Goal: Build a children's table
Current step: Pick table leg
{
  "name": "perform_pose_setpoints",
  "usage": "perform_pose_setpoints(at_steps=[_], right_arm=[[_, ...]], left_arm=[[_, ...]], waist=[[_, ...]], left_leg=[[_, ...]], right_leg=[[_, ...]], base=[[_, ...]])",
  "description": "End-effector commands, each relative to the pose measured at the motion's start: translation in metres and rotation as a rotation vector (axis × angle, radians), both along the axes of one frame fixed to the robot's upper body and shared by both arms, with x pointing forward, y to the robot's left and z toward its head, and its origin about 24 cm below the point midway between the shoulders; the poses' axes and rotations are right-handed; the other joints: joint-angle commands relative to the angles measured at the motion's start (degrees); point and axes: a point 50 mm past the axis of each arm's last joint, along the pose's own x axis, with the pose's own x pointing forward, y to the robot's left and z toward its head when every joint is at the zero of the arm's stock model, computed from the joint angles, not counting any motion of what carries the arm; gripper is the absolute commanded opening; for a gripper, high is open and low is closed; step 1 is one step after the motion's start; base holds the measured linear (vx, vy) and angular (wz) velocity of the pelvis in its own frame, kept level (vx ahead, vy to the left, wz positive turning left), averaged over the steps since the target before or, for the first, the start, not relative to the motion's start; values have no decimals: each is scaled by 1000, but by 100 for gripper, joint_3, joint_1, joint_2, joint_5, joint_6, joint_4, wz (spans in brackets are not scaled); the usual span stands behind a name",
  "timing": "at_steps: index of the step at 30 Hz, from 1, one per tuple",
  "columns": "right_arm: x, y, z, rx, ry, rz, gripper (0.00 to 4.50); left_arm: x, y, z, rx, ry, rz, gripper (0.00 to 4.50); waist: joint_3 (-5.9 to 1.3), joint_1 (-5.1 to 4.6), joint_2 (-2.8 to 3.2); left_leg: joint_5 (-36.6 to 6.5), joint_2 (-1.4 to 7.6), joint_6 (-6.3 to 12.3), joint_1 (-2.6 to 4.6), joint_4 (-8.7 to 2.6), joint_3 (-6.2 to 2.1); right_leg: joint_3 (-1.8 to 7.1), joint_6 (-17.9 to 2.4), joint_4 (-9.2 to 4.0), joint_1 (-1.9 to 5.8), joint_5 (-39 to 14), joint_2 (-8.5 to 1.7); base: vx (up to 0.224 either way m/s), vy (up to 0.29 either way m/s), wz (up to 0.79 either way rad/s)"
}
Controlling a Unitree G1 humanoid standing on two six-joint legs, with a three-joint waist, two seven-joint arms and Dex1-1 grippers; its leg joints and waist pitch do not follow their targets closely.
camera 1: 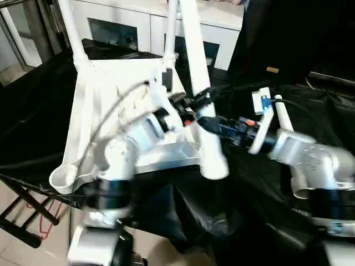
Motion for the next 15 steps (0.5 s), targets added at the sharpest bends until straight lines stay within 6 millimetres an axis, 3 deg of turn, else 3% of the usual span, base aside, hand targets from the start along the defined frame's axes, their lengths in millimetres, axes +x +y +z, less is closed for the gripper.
perform_pose_setpoints(at_steps=[1, 15], right_arm=[[-4, 3, 7, -60, -18, 74, 297], [-9, 10, -7, -207, -18, 159, 297]], left_arm=[[-5, -10, 13, 29, -77, -78, 185], [-11, -17, 20, 57, -133, -198, 185]], waist=[[-414, 6, -34], [-415, -6, -39]], left_leg=[[-451, 180, -39, 140, -373, -24], [-503, 189, -39, 140, -360, -17]], right_leg=[[123, -1013, -387, 292, -207, -288], [127, -1238, -361, 298, -81, -295]], base=[[0, 0, 0], [0, 0, 0]])
